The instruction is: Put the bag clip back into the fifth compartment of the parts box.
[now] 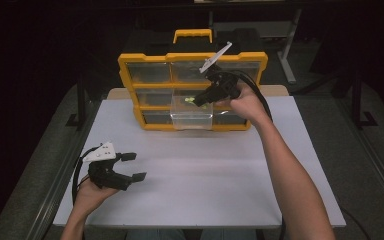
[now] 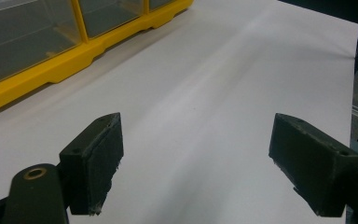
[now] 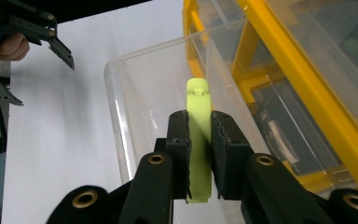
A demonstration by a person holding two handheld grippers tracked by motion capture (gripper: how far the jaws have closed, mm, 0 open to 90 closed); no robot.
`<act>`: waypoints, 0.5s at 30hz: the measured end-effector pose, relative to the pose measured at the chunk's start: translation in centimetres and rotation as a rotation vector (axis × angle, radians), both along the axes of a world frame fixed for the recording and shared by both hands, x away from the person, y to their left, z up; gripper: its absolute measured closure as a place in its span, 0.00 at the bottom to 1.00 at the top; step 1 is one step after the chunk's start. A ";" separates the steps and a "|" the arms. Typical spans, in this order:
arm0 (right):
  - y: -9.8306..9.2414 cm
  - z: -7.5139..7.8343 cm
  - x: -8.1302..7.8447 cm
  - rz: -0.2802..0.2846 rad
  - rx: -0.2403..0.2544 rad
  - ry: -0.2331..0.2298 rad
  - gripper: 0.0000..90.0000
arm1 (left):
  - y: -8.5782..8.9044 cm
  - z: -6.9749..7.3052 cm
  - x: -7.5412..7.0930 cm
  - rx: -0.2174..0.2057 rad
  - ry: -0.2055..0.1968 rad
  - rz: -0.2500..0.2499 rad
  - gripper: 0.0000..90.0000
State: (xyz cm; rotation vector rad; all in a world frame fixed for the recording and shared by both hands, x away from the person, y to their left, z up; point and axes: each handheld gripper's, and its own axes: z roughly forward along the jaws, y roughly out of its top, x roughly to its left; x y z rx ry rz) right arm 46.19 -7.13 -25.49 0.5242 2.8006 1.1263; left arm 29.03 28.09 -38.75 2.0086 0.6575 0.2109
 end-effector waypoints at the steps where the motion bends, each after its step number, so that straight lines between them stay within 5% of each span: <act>1: 0.1 0.0 -0.1 -0.006 0.001 0.019 0.85 | 0.0 0.0 0.0 0.002 0.000 -0.001 0.20; 15: 0.6 -1.2 0.4 -0.003 -0.017 0.046 0.84 | 0.2 0.0 0.0 0.000 0.006 -0.005 0.20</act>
